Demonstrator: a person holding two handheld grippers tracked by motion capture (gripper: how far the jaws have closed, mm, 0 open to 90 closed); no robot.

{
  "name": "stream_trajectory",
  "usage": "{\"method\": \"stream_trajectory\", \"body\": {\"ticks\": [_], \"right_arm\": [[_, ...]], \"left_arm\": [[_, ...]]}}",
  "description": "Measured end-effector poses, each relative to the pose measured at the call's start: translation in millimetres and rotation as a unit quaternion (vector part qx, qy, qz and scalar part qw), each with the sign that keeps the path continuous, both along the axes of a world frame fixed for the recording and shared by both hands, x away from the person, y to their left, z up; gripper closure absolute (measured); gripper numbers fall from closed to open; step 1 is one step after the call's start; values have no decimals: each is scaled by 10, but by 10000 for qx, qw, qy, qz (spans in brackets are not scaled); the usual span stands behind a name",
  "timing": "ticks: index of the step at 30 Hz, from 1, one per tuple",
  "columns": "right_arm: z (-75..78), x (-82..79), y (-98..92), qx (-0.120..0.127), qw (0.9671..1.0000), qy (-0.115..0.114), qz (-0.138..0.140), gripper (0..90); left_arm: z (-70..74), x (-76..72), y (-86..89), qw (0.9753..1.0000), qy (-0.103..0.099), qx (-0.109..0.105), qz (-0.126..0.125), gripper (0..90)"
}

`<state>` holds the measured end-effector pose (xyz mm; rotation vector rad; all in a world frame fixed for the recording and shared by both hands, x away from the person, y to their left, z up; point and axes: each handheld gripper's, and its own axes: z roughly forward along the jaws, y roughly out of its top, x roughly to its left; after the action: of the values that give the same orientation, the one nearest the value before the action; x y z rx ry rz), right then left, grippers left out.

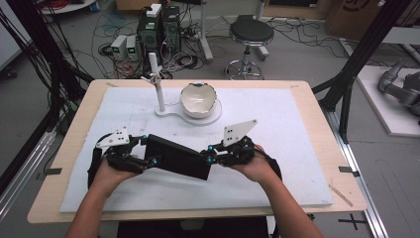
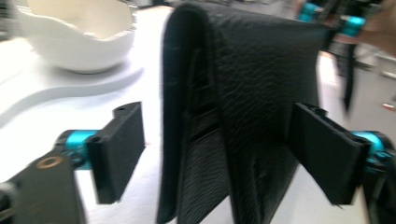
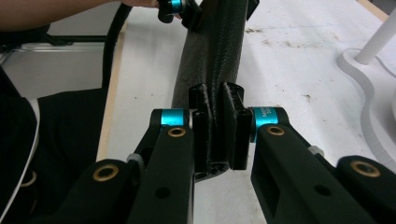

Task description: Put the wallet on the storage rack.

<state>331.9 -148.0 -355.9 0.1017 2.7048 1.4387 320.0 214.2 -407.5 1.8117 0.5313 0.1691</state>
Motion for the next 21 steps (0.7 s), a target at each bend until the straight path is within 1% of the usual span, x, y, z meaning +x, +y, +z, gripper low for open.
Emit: {"method": "stream_trajectory", "body": {"ticks": [1,2,3,4,5,6,7,8,10,12,15,16,18,19,20,21], "right_arm": [[0,1,-1,5,10000,0,9,841],[0,3,-2,14,10000,18,11,841],[-2,6,0,21,10000,25,32,841],[-4,11,-1,9,10000,21,-14,841],[-8,21,-7,-10,10000,41,-20,840],[-19,39,-25,28,10000,53,-79,840],[-19,39,-25,28,10000,53,-79,840],[-23,43,-33,50,9999,83,-109,840],[-22,48,-47,82,9998,91,-138,839],[-27,52,-55,124,9997,101,-183,838],[-39,53,-68,210,9993,122,-288,828],[-44,51,-75,277,9990,129,-332,818],[-47,39,-98,430,9977,104,-518,772],[-49,44,-116,564,9966,139,-579,744],[-46,54,-135,710,9952,126,-664,708],[-41,54,-158,788,9937,136,-782,669]], "left_arm": [[-1,-2,-2,9999,14,0,-132,260],[-3,-7,-6,9998,3,10,-192,315],[-1,-12,0,9998,-3,59,-193,346],[2,-16,19,9998,-5,104,-159,409],[2,-19,44,9999,-2,57,-149,495],[4,-25,70,9998,-28,-8,-192,613],[9,-37,82,9997,-48,-71,-226,613],[16,-48,87,9996,-73,-89,-266,652],[30,-67,92,9993,-142,-145,-312,700],[45,-79,102,9991,-115,-165,-364,738],[77,-107,104,9990,-97,-217,-375,759],[97,-117,103,9989,-114,-230,-395,763],[157,-144,95,9986,-203,-202,-436,767],[193,-157,85,9983,-239,-201,-489,767],[233,-171,74,9982,-295,-170,-498,768],[271,-179,73,9984,-329,-135,-437,767]]}}
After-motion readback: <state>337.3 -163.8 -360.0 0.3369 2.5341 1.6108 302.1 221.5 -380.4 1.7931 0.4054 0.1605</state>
